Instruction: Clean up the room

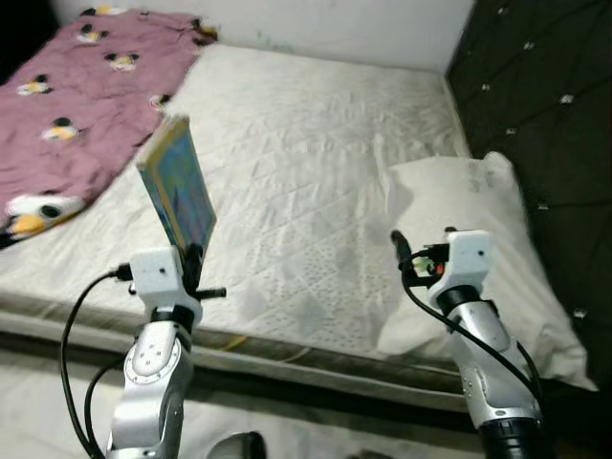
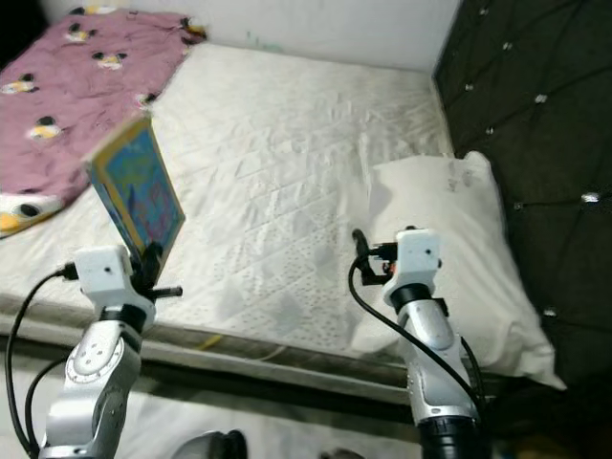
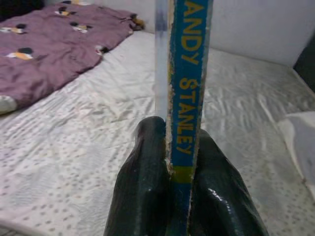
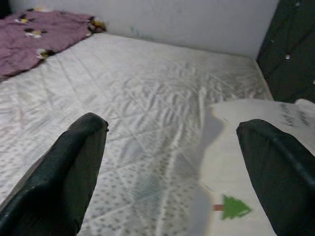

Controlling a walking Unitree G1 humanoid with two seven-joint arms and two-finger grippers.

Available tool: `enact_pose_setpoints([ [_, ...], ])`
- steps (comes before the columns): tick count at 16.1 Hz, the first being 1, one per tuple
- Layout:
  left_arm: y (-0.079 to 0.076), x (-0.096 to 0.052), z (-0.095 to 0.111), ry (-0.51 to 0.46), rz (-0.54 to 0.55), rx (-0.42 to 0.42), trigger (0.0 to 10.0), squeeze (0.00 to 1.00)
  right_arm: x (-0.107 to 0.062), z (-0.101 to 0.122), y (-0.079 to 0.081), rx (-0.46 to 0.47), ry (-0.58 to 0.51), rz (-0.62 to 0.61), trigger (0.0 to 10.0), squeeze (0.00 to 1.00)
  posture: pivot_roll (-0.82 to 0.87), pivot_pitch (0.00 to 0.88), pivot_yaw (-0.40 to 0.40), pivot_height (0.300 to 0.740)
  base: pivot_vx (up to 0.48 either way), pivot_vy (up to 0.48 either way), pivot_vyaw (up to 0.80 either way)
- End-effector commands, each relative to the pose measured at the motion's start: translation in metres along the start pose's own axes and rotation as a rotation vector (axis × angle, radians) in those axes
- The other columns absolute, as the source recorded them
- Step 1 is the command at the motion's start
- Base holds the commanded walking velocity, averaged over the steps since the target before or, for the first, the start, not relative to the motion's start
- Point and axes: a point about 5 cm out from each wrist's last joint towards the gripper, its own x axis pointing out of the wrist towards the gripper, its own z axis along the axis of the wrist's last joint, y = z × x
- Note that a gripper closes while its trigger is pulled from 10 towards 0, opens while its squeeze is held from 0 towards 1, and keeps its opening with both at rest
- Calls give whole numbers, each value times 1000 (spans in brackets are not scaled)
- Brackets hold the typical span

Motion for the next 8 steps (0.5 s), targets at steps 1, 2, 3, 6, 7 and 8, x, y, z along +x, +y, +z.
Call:
enact_pose_setpoints([
  [1, -9, 0, 5, -31, -34, 6, 10000, 0, -4, -6, -8, -12, 25, -21, 10000, 0, -6, 132, -34, 740, 0, 0, 0],
  [2, -9, 1, 6, -38, -34, 15, 10000, 0, -3, -7, -8, -13, 26, -21, 10000, 0, -6, 132, -34, 740, 0, 0, 0],
  [3, -10, 1, 7, -45, -47, 4, 10000, 0, -3, -7, -8, -14, 26, -22, 10000, 0, -6, 132, -34, 740, 0, 0, 0],
  [6, -12, 0, 10, -61, -87, -24, 10000, 0, -3, -7, -7, -8, 29, -25, 10000, 0, -5, 132, -32, 740, 0, 0, -267],
  [7, -12, -1, 10, -65, -92, -26, 10000, 0, -3, -7, -7, -6, 29, -28, 10000, 0, -5, 135, -31, 740, 244, 0, -800],
  [8, -12, -1, 10, -64, -91, -26, 10000, 0, -3, -7, -8, -6, 27, -29, 10000, 0, -6, 137, -30, 740, 262, 0, -800],
])
